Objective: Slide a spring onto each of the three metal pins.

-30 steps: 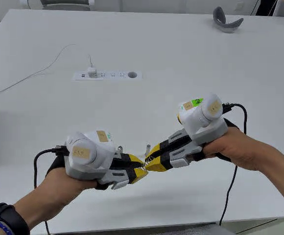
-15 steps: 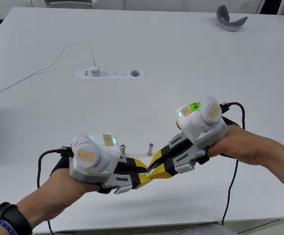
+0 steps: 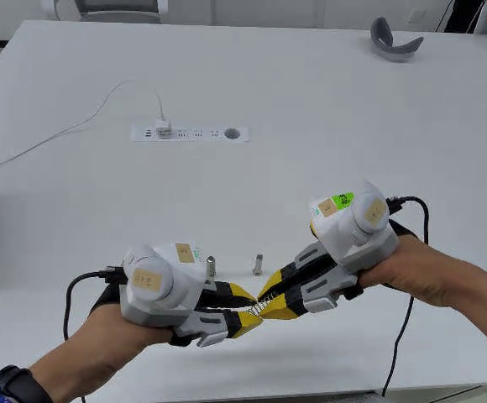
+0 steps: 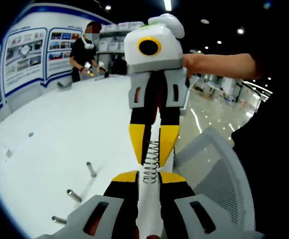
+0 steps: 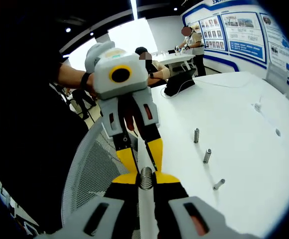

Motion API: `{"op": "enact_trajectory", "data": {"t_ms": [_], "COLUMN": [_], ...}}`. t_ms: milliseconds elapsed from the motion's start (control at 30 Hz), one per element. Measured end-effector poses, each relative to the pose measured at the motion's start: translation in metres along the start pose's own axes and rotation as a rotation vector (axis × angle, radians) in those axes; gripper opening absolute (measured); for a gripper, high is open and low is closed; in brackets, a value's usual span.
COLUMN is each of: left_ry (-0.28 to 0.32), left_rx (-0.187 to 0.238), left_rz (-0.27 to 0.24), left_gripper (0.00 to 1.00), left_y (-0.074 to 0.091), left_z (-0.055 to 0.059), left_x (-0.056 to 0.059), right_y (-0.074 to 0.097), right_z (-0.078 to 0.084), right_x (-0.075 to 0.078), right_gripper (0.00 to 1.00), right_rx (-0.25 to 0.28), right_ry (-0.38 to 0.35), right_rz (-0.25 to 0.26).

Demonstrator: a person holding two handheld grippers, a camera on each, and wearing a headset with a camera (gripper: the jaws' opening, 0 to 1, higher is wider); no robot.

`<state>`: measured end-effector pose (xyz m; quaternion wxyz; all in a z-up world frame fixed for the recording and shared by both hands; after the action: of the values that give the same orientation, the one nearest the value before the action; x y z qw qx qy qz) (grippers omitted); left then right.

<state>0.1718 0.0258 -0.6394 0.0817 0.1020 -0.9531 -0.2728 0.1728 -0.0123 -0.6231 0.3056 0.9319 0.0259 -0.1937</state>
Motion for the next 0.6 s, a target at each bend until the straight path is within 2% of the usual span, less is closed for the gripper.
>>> {"op": "enact_trajectory", "data": {"t_ms": [300,500,600], "left_ry": [0.061,0.088,0.104], "left_rx": [-0.003,-0.009,-0.008], "left_rz": [-0.065,-0.108,-0.131], "left_gripper": [0.22,0.23,0.24], "left_y": [0.005,0.008,0.009], "left_z": [0.012,0.020,0.023], "left_x": [-0.008,-0.016,-0.020], "right_y": [0.006,0.006,0.008], "right_z": [0.012,0.024,0.034], "right_x": [0.005,0.009,0.015], "right_gripper": [0.13,0.13,0.13], "right_rx": [0.020,0.003,-0.031], "right_ry": [-0.053,-0.082,-0.115], "right_rz": [0.042,0.073,0.112]}}
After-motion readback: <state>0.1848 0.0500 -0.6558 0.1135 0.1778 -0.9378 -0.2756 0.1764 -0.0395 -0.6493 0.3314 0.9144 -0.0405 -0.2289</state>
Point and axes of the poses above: the centre of the closed fingertips' face, and the gripper's own axes: y roughly backward along the fingers, x roughly to its right, z roughly out of its underside, the point moved 3 cm from there along y, roughly backward along the fingers, and after that the axes turned 8 degrees about -z, right-handed, at the moved point
